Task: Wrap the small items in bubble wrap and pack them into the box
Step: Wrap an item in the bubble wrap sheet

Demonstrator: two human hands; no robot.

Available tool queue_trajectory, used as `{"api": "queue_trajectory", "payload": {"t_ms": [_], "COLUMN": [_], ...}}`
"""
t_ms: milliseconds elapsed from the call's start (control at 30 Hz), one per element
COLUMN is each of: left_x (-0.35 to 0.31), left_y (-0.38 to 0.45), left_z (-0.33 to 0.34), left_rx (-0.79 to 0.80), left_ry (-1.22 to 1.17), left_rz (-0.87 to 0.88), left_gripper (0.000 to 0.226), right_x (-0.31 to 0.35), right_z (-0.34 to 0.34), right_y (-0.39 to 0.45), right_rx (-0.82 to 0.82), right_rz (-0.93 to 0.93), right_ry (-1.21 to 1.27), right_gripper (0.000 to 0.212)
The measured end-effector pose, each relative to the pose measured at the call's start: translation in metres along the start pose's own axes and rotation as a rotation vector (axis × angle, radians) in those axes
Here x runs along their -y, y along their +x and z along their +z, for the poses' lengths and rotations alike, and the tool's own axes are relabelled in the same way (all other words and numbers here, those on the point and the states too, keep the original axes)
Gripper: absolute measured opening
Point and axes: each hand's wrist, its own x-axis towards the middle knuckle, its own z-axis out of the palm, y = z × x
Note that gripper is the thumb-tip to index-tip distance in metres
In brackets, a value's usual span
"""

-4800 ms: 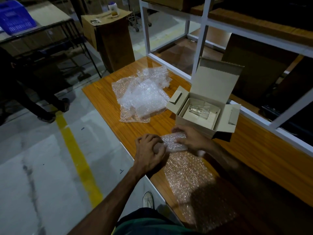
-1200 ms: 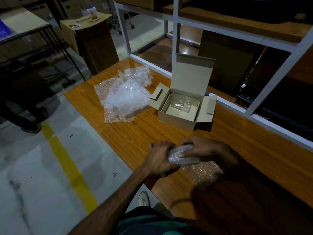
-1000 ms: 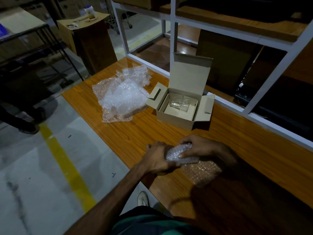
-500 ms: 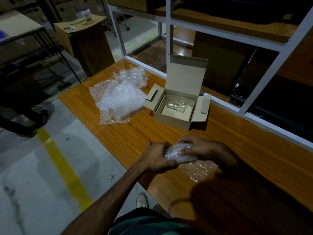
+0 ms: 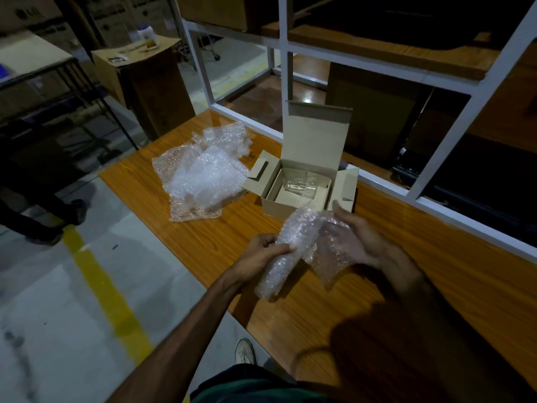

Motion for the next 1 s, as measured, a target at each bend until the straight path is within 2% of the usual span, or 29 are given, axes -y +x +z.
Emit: {"api": "queue_trajectory", "payload": {"t_ms": [67, 100, 200, 267, 433, 500, 567, 633, 733, 833, 1000], "left_x": [-0.004, -0.006, -0.007, -0.007, -0.007, -0.007, -0.008, -0.009, -0.011, -0.014, -0.014], "left_y": [-0.001, -0.002, -0.002, -0.001, -0.001, -0.003, -0.005, -0.005, -0.006, -0.009, -0.007], "left_z": [-0.002, -0.002, -0.002, -0.001, 0.003, 0.003, 0.004, 0.007, 0.01, 0.013, 0.013], "left_rx": [0.017, 0.035, 0.096, 0.123, 0.14, 0.14, 0.131, 0.101, 0.071, 0.073, 0.006], "left_ry": [-0.134, -0.203, -0.35, -0.428, -0.486, -0.433, -0.393, -0.391, -0.433, -0.479, -0.373], "left_rz": [-0.019, -0.029, -0.049, -0.049, -0.041, -0.029, -0.02, -0.017, -0.014, -0.007, 0.014], "left_gripper": [0.041, 0.044, 0.065, 0.07, 0.075, 0.066, 0.053, 0.055, 0.054, 0.049, 0.041], "right_x": [-0.004, -0.007, -0.023, -0.035, -0.044, -0.048, -0.049, -0.048, -0.05, -0.057, -0.063], "right_z": [-0.003, -0.003, 0.002, 0.006, 0.034, 0.039, 0.047, 0.058, 0.067, 0.073, 0.071], "right_y": [0.001, 0.001, -0.001, -0.001, 0.003, 0.006, 0.006, 0.01, 0.019, 0.023, 0.029], "right_rx": [-0.001, -0.018, -0.095, -0.128, -0.203, -0.261, -0.311, -0.376, -0.495, -0.54, -0.537], "right_rz": [0.019, 0.012, -0.047, -0.116, -0.296, -0.349, -0.365, -0.327, -0.311, -0.294, -0.295], "right_ry": [0.279, 0.373, 0.458, 0.43, 0.161, 0.142, 0.067, 0.003, -0.106, -0.129, -0.262], "right_gripper": [0.085, 0.087, 0.068, 0.053, 0.049, 0.052, 0.038, 0.033, 0.038, 0.043, 0.091]}}
